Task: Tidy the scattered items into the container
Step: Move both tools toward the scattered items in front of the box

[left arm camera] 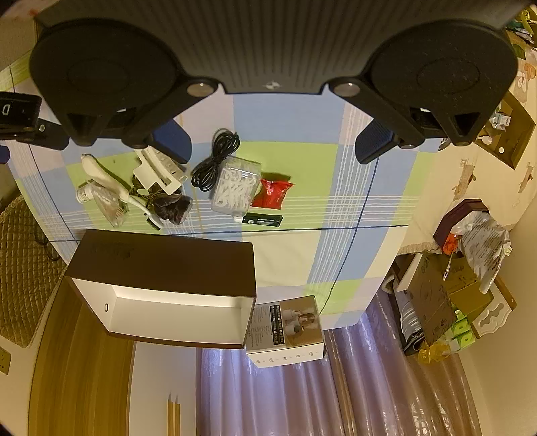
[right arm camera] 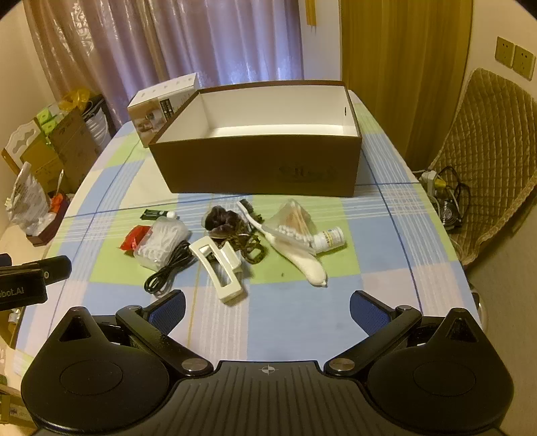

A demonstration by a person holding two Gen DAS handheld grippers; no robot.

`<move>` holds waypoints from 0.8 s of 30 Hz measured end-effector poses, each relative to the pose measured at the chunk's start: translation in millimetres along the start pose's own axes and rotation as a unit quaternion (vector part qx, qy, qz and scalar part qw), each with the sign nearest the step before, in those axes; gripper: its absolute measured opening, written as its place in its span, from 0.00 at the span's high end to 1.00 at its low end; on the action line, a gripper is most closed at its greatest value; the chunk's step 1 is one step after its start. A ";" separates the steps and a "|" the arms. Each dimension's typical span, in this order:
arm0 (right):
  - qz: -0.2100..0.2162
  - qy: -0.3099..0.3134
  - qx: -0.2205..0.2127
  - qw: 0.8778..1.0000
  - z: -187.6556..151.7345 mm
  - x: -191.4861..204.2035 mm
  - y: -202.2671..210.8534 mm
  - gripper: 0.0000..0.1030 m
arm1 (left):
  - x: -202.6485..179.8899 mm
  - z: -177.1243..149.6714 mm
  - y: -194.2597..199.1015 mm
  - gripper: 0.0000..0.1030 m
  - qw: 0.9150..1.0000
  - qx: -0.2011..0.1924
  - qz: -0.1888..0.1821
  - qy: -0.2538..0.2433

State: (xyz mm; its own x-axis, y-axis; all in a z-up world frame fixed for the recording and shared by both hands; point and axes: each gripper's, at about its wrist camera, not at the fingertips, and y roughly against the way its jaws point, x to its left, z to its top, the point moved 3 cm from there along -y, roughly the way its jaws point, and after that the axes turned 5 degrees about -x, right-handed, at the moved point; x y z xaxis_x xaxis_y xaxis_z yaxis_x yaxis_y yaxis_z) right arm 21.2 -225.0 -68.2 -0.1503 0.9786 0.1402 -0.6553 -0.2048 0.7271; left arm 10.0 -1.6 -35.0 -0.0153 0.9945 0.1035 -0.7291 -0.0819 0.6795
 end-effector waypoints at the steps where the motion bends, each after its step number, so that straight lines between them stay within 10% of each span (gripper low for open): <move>1: 0.001 -0.001 0.001 1.000 0.0 -1.7 -0.3 0.02 | -0.6 -0.3 0.1 0.01 1.000 0.000 0.000 0.000; 24: 0.019 0.014 0.006 1.000 14.7 -16.4 -8.4 0.02 | -20.0 10.0 -8.6 0.01 1.000 0.012 0.021 0.008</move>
State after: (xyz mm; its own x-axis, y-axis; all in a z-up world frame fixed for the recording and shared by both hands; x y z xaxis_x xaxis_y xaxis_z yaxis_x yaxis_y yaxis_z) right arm 40.1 -239.1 -66.7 -0.1958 0.9693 0.1485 -0.6394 -0.2410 0.7302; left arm 23.4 -21.5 -35.7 -0.0563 0.9910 0.1213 -0.7106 -0.1251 0.6924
